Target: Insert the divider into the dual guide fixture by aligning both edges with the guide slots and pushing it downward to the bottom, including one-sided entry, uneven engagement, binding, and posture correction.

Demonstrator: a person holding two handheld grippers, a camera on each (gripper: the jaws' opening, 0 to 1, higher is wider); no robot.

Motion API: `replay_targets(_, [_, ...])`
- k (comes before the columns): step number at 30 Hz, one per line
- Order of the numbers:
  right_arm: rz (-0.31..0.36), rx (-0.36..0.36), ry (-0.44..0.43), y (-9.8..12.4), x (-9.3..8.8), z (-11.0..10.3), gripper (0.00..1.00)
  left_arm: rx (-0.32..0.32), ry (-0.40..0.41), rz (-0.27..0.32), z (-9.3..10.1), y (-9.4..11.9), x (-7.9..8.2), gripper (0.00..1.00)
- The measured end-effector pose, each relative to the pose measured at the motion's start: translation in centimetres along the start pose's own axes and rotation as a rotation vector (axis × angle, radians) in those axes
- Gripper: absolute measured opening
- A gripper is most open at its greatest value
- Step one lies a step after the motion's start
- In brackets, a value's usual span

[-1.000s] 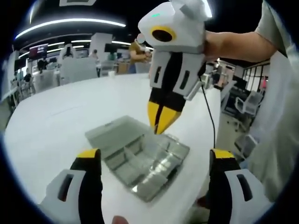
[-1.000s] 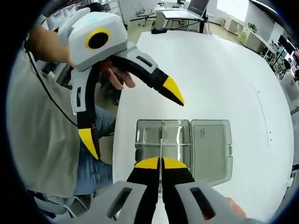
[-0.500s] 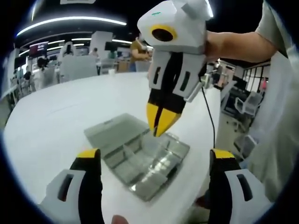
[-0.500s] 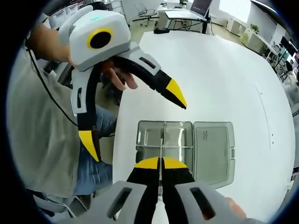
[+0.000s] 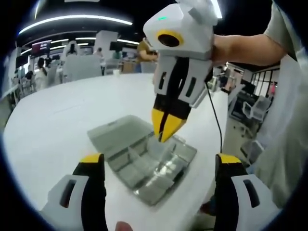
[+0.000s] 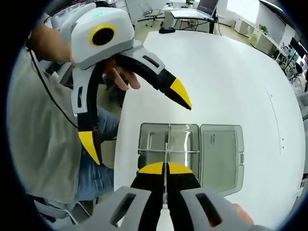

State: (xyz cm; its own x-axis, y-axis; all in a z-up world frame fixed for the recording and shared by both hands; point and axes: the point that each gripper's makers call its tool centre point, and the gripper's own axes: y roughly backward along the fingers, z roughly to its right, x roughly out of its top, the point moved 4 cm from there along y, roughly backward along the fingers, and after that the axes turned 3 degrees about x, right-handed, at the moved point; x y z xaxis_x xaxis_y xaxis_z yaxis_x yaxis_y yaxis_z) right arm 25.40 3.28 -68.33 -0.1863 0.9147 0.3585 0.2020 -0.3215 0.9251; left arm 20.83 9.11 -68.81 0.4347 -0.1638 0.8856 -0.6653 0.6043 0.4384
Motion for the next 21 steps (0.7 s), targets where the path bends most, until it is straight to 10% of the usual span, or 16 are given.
replay_targets(21, [-0.006,0.011,0.002,-1.0,-0.6,0.4,0.0,0.007,0.019,0.0,-0.4,0.2,-0.2,0.91])
